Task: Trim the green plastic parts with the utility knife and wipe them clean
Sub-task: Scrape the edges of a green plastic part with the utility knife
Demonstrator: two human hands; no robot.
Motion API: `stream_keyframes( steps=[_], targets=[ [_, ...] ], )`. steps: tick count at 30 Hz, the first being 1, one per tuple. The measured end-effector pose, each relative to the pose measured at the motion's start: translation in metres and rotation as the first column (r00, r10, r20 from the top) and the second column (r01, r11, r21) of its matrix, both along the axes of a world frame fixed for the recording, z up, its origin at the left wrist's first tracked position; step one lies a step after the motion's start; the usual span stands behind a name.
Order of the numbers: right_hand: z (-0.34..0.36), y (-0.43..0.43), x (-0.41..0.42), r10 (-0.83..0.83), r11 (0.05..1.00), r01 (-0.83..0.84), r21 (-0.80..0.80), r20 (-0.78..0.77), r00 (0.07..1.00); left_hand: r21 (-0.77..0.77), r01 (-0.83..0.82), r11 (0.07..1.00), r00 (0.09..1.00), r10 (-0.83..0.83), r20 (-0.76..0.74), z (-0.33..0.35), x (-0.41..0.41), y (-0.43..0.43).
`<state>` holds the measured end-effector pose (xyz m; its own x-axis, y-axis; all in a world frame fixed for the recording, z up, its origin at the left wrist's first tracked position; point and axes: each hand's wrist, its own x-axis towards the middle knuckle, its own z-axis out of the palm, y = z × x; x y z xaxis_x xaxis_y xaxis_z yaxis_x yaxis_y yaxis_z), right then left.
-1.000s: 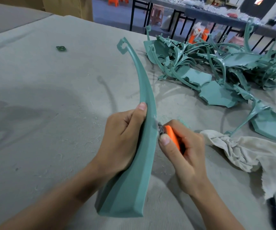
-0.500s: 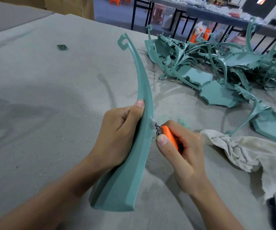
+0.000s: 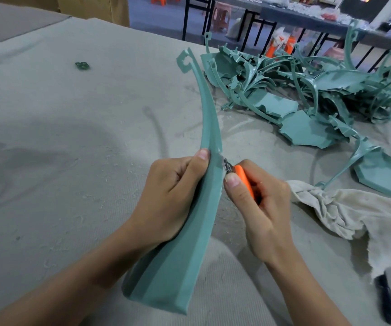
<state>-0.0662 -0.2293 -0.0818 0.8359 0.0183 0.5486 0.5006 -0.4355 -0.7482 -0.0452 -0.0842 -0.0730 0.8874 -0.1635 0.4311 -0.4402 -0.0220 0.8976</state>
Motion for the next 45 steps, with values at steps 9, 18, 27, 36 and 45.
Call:
stream_keyframes(
  steps=[9, 18, 27, 36, 45],
  targets=[
    [0.003, -0.013, 0.012, -0.072, 0.996, 0.074, 0.054, -0.029, 0.997, 0.051, 0.191, 0.98, 0.981, -0.188, -0.043, -0.001, -0.009, -0.003],
    [0.009, -0.029, 0.021, -0.129, 0.987, 0.131, 0.09, -0.037, 0.991, 0.157, 0.354, 0.922, 0.933, -0.336, -0.131, -0.002, -0.008, 0.002],
    [0.018, -0.05, 0.024, -0.25, 0.96, 0.249, 0.126, -0.01, 0.968, 0.278, 0.505, 0.817, 0.863, -0.491, -0.122, -0.008, -0.01, 0.003],
    [0.015, -0.076, 0.027, -0.351, 0.923, 0.378, 0.076, -0.24, 0.905, 0.547, 0.114, 0.829, 0.98, -0.184, 0.076, -0.008, 0.003, 0.01],
    [0.0, -0.082, 0.022, -0.625, 0.624, 0.297, -0.723, -0.234, 0.745, 0.604, -0.302, 0.737, 0.953, 0.242, 0.182, -0.008, 0.023, 0.023]
  ],
)
